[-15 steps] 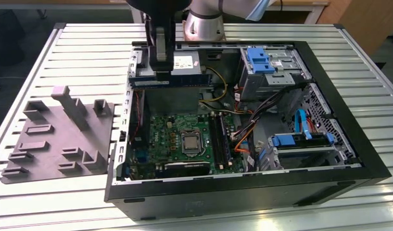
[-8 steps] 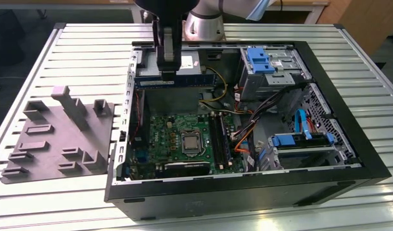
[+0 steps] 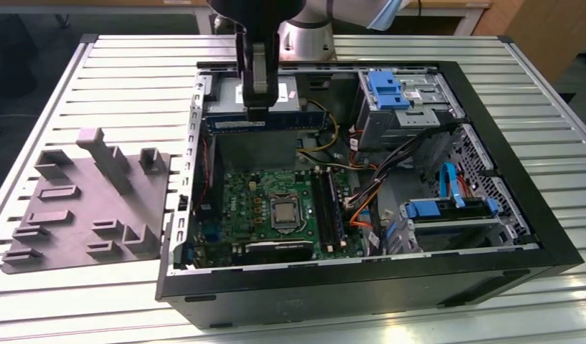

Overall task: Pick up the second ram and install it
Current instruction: 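Pick up the second ram and move it above second insertion slot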

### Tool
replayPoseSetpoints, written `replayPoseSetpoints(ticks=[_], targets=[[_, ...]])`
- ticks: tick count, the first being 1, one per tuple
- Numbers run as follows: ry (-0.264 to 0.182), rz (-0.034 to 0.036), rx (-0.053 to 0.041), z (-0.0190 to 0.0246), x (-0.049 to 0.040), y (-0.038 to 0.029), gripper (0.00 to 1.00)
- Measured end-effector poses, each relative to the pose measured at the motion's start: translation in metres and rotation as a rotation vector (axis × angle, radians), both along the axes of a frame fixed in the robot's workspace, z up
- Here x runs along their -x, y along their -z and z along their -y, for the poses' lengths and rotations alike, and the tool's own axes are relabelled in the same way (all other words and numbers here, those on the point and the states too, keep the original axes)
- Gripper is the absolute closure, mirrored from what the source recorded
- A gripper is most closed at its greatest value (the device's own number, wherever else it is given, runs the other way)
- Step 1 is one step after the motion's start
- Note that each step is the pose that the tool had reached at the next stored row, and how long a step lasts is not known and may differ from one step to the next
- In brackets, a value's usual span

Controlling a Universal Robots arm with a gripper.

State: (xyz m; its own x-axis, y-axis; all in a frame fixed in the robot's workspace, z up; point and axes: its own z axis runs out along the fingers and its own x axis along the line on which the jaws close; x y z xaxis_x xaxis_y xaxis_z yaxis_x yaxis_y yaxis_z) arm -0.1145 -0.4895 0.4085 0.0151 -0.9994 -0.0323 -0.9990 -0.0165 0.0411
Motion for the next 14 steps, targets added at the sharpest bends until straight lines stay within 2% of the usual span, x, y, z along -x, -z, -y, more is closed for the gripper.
replayPoseSetpoints(ticks=[9,14], targets=[[0.000,-0.0001,0.0001,-0.0007,-0.0072,0.0046,0.88],[0.000,-0.0001,0.0001,-0.0007,-0.0078,0.0047,0.88]])
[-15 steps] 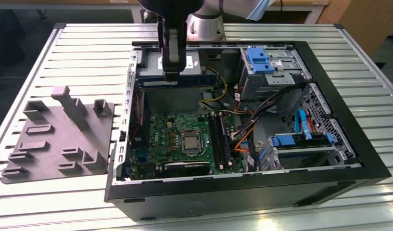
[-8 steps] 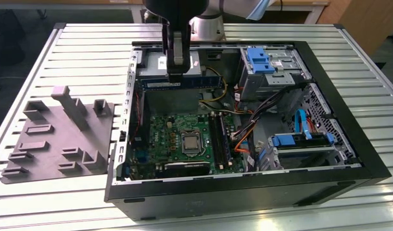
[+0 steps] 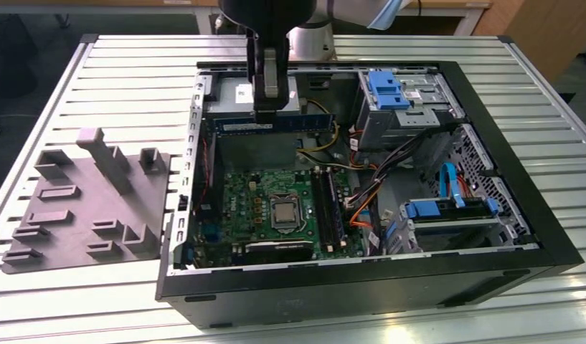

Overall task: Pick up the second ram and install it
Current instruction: 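Pick up the second ram and move it above second insertion slot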

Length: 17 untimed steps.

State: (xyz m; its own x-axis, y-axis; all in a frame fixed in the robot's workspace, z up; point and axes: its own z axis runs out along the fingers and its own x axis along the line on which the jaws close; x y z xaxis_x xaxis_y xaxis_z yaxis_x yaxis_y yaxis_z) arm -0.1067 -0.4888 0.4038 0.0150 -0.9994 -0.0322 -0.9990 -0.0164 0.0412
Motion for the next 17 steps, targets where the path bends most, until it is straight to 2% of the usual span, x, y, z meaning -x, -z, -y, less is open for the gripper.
replayPoseSetpoints(ticks=[5,17], targets=[[0.000,0.0001,0.0000,-0.0001,-0.0012,0.0001,0.88],[0.000,0.0000,0.0001,-0.0018,-0.0115,0.0030,0.88]])
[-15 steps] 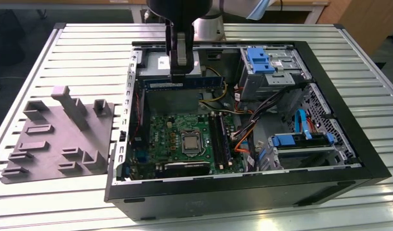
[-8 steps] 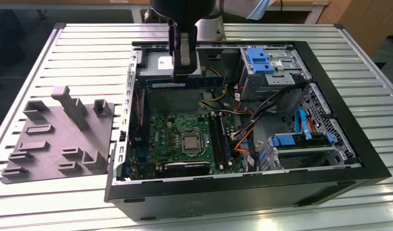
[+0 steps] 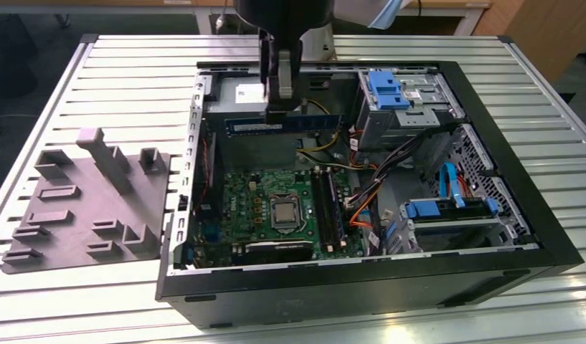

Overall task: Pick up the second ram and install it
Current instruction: 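Pick up the second ram and move it above second insertion slot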

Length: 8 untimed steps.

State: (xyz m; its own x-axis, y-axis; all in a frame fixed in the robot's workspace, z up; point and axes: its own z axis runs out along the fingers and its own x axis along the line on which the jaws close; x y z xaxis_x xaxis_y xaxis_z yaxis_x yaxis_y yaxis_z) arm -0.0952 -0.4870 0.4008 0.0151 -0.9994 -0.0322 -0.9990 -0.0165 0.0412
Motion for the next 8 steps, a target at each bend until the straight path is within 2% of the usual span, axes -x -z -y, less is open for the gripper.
replayPoseSetpoints(ticks=[8], targets=[[0.000,0.0000,-0.0001,-0.0014,-0.0067,0.0049,0.88]])
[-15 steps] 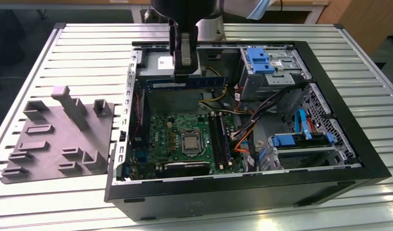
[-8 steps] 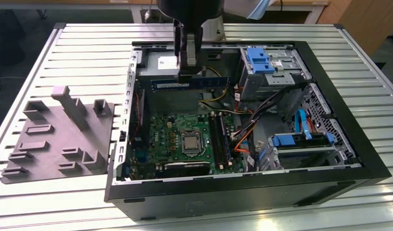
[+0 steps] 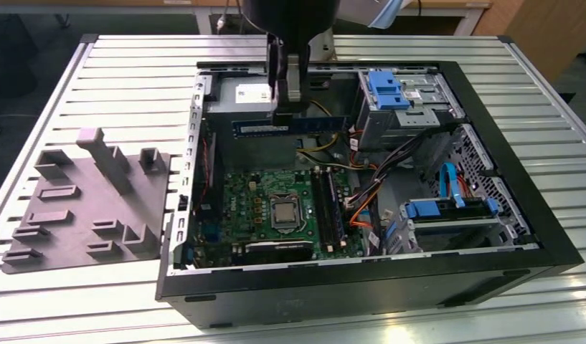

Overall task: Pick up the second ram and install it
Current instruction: 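Pick up the second ram and move it above second insertion slot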

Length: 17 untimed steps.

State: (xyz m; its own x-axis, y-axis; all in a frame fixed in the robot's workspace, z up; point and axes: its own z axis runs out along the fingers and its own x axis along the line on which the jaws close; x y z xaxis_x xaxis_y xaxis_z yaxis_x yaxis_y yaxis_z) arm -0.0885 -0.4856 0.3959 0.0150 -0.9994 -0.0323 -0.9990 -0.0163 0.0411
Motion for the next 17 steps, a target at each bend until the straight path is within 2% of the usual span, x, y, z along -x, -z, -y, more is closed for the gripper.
replayPoseSetpoints(ticks=[8,17], targets=[[0.002,0.0000,0.0001,-0.0002,-0.0037,0.0045,0.88],[0.027,0.0000,0.0000,-0.0004,-0.0075,0.0103,0.88]])
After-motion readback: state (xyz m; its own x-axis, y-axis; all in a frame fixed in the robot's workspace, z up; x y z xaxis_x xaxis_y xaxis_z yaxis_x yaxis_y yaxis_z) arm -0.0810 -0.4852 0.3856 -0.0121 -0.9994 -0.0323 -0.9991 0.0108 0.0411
